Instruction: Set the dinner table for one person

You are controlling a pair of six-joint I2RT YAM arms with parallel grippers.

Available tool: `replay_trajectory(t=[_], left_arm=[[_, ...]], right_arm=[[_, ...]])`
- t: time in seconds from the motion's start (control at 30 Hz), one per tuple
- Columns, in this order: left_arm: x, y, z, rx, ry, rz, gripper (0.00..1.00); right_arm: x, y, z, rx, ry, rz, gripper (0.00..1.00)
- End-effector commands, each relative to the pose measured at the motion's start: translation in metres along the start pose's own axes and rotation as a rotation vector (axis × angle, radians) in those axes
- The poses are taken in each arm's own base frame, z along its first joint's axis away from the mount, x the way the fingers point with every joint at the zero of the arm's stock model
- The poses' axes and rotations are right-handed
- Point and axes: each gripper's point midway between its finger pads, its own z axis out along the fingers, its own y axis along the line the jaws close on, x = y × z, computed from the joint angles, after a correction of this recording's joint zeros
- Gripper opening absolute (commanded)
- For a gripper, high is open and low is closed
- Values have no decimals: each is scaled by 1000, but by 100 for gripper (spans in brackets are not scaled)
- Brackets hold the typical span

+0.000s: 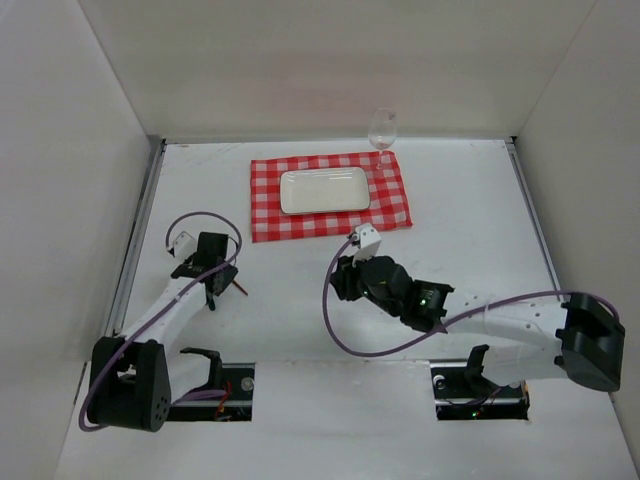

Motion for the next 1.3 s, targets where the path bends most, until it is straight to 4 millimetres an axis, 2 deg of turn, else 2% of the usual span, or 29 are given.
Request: replay_trajectory(t=[0.0,0.23,0.3,0.37,0.47,0.6,0.8,1.0,1.1,1.27], left_arm=[[6,-7,8,23,0,-25,29],[17,-3,27,-21,24,14,28],[20,-1,33,-39,34,23,22],[24,-2,35,-35,46,38,11],[27,-4,31,-20,51,64,1],[31,-8,20,16,44,96,0],[41,-4,19,17,63,159,0],[35,-18,4,80,28,220,0],[31,-18,-1,75,-2,247,0],[34,-18,-2,77,4,267,0]], right_arm=[[-5,10,3,-51,-28,13,41],[6,25,13,-97,1,3,42],[7,30,13,-111,3,0,42],[7,32,12,-115,1,-1,43],[1,31,6,-118,-19,2,46],[-20,12,-9,-101,-77,36,48],[-46,-12,-32,-80,-158,88,51],[-54,-21,-44,-77,-192,111,52],[-57,-29,-45,-62,-203,125,52],[-60,-33,-47,-61,-216,137,52]])
